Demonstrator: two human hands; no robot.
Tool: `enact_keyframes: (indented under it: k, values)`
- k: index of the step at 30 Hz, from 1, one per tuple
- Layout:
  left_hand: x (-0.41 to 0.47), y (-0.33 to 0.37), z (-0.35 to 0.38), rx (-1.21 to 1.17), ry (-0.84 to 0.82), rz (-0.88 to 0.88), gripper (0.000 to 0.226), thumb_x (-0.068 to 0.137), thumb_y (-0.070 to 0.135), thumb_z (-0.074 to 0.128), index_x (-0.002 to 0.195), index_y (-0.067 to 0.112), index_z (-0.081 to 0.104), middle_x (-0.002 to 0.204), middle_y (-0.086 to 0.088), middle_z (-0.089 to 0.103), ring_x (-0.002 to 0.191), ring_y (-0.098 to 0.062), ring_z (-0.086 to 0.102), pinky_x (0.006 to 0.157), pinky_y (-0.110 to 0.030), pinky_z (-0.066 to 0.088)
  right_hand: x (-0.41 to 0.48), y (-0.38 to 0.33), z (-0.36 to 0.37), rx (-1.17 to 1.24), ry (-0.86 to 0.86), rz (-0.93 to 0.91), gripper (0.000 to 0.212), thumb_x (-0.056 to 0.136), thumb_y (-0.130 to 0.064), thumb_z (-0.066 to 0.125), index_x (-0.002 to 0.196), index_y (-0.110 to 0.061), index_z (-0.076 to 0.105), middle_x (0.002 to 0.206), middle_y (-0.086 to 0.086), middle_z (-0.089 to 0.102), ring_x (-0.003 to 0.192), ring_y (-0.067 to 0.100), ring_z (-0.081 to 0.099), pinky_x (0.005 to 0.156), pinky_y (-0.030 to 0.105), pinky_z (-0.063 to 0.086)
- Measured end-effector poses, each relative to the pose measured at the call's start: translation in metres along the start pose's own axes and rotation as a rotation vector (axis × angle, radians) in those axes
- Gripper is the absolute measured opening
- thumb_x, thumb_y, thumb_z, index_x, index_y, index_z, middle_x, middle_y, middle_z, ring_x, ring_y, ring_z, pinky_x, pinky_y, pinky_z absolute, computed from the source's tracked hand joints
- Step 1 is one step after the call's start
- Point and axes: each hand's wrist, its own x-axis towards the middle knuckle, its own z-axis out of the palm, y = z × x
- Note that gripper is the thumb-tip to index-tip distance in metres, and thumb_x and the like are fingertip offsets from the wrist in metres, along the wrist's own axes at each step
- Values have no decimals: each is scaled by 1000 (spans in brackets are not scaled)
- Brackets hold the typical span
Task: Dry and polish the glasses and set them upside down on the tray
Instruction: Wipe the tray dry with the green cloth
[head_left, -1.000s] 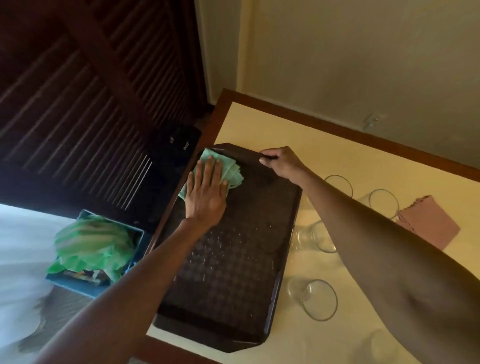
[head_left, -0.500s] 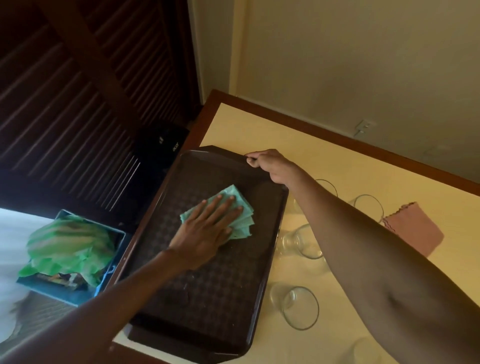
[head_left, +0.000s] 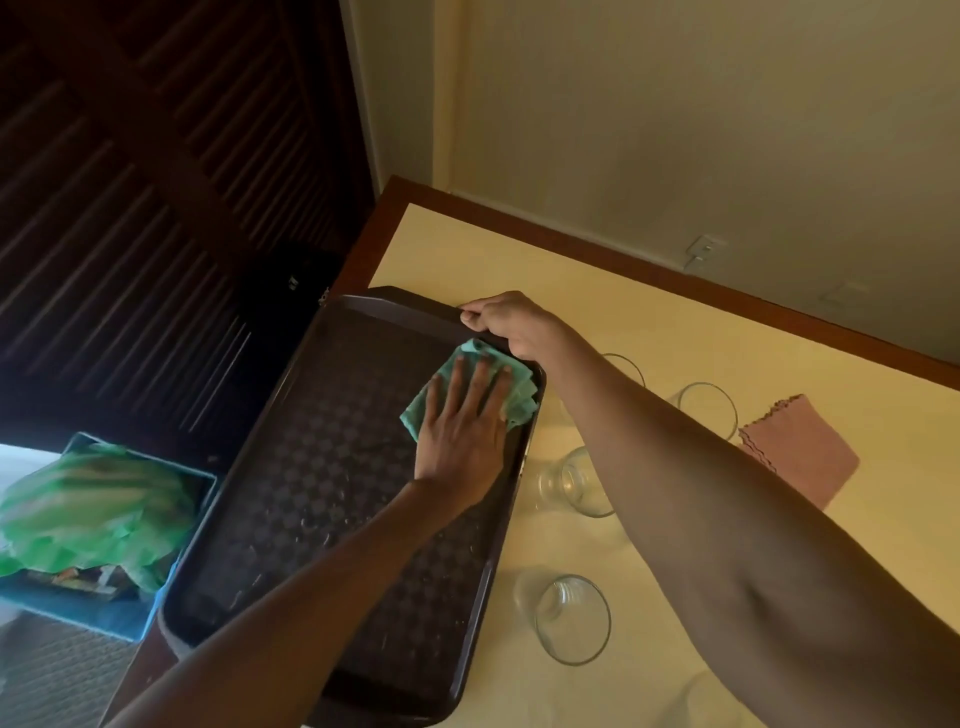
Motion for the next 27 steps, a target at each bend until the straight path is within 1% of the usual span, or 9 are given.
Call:
enact_keyframes:
  k: [4, 7, 8, 11, 16, 19, 23, 25, 27]
  values:
    - [-6, 8, 3, 25, -25, 128, 62, 99, 32, 33, 160, 22, 28, 170, -5, 23, 159, -33, 13, 126, -59, 19, 3, 3, 1, -18, -5, -22, 31, 92, -7, 67, 123, -10, 69, 140, 8, 58, 137, 23, 44, 113, 25, 27]
    - [-26, -5, 7, 55, -22, 227, 62, 101, 29, 44, 161, 23, 28, 172, -3, 18, 160, -28, 6, 128, -54, 14, 3, 4, 1, -17, -4, -46, 30, 91, -7, 69, 121, -10, 70, 135, 7, 62, 134, 22, 47, 104, 19, 27]
    - [-35, -11, 7, 71, -32, 266, 64, 102, 29, 44, 162, 24, 25, 172, -2, 15, 160, -27, 4, 128, -52, 10, 2, 4, 0, -21, -6, -45, 30, 91, -8, 70, 121, -10, 70, 135, 7, 62, 134, 22, 47, 100, 18, 26]
    - [-44, -27, 1, 99, -85, 362, 62, 103, 33, 28, 164, 26, 18, 173, 2, 8, 160, -23, 1, 128, -47, 4, 1, 3, -1, -35, -5, -36, 30, 91, -11, 70, 121, -11, 70, 138, 6, 60, 135, 23, 46, 94, 23, 29]
    - [-1, -12, -6, 47, -112, 302, 66, 102, 35, 26, 165, 23, 13, 173, 2, 8, 160, -21, 1, 129, -50, 10, 8, 5, 1, -47, 10, -48, 31, 88, -12, 74, 119, -11, 72, 135, 8, 62, 133, 24, 49, 100, 23, 33]
    - [5, -12, -5, 50, -103, 291, 64, 104, 36, 25, 165, 22, 12, 173, 0, 8, 160, -22, 0, 129, -50, 12, 10, 10, 2, -56, 11, -84, 32, 87, -12, 75, 119, -10, 71, 131, 8, 65, 130, 22, 51, 98, 19, 32]
    - [-39, -24, -3, 56, -89, 329, 63, 107, 34, 25, 166, 22, 8, 174, 2, -2, 160, -21, -7, 130, -49, 6, 8, 16, 3, -5, -18, -137, 34, 88, -8, 72, 122, -5, 69, 128, 10, 66, 128, 20, 52, 99, 16, 29]
    - [-74, -34, 0, 106, -110, 373, 65, 107, 34, 31, 166, 22, 7, 174, 0, -4, 160, -23, -8, 129, -49, 7, 7, 19, 3, -15, -12, -163, 35, 89, -7, 71, 123, -4, 68, 128, 10, 66, 128, 19, 53, 98, 16, 30]
    - [-94, -47, 1, 147, -142, 418, 64, 110, 39, 30, 166, 23, 4, 174, -2, -5, 160, -24, -7, 128, -50, 10, 4, 19, 4, -26, 3, -198, 35, 90, -9, 71, 124, -4, 67, 129, 10, 65, 127, 19, 54, 97, 15, 32]
